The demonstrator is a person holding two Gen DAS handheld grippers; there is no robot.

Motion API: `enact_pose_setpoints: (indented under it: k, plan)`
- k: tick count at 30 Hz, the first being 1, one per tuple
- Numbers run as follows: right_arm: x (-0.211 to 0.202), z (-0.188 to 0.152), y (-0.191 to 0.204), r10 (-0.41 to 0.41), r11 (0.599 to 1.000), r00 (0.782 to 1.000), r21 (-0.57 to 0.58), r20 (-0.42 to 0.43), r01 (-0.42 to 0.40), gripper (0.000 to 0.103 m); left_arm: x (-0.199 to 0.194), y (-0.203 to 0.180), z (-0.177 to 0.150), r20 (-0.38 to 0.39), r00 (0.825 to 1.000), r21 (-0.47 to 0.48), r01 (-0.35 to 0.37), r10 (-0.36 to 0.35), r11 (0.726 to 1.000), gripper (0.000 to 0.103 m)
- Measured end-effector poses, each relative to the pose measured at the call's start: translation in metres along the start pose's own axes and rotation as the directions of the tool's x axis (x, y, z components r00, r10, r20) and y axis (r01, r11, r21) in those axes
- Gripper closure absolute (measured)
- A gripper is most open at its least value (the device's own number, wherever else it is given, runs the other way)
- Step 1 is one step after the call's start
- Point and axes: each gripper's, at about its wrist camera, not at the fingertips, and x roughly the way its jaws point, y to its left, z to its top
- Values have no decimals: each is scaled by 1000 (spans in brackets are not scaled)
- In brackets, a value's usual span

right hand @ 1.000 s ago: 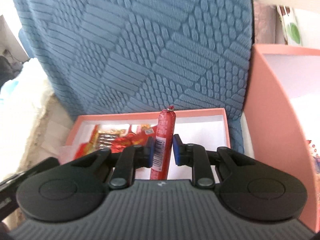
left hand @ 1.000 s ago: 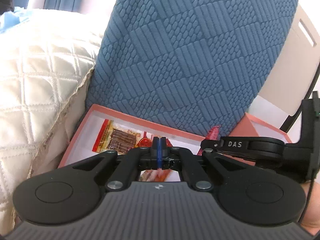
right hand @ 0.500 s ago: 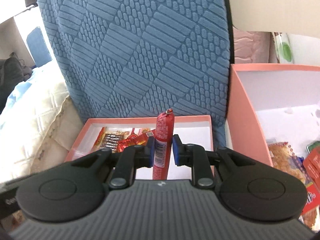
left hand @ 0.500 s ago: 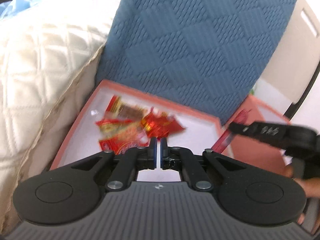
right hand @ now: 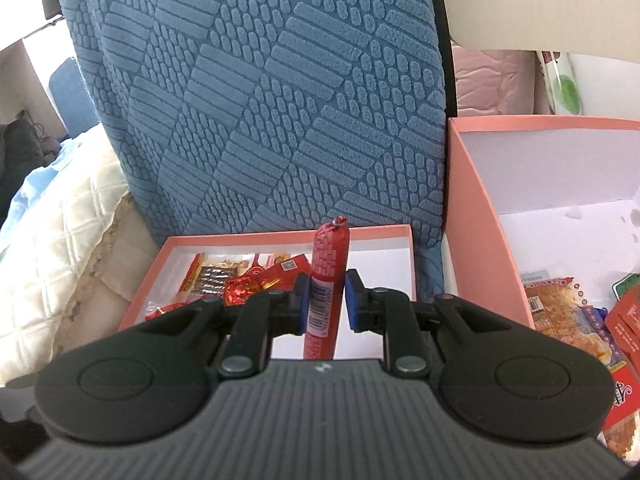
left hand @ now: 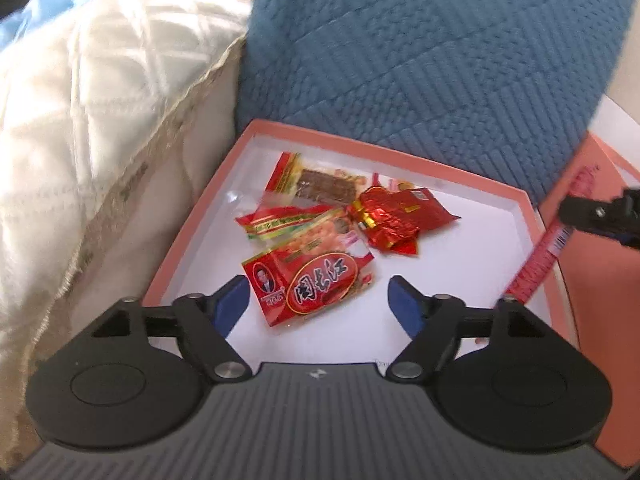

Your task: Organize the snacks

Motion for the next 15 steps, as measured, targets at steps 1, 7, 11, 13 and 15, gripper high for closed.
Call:
enact_pose_setpoints:
  k: [1, 7, 11, 13, 15]
  plan:
    - [1, 1, -1, -1, 1000, 1000, 2, -1, 1, 81, 4, 4, 1, -7, 1000, -29, -6, 6, 1000, 22]
    - [9, 5, -5, 10, 1000, 1000, 11, -15, -9, 81, 24, 20, 4, -48, 999, -146, -20, 14, 989, 21]
    - [13, 6, -5, 19, 1000, 1000, 10, -20, -18, 81, 32, 24, 4, -28, 1000, -197, -1, -4, 980, 22]
    - [15, 7, -5, 23, 1000, 999, 10, -22, -23, 81, 33, 25, 6, -5, 1000, -211, -2, 1, 977, 23]
    - [17, 7, -4, 26, 1000, 999, 7, -23, -26, 81, 37, 26, 8, -3, 1000, -226, 13, -14, 974, 23]
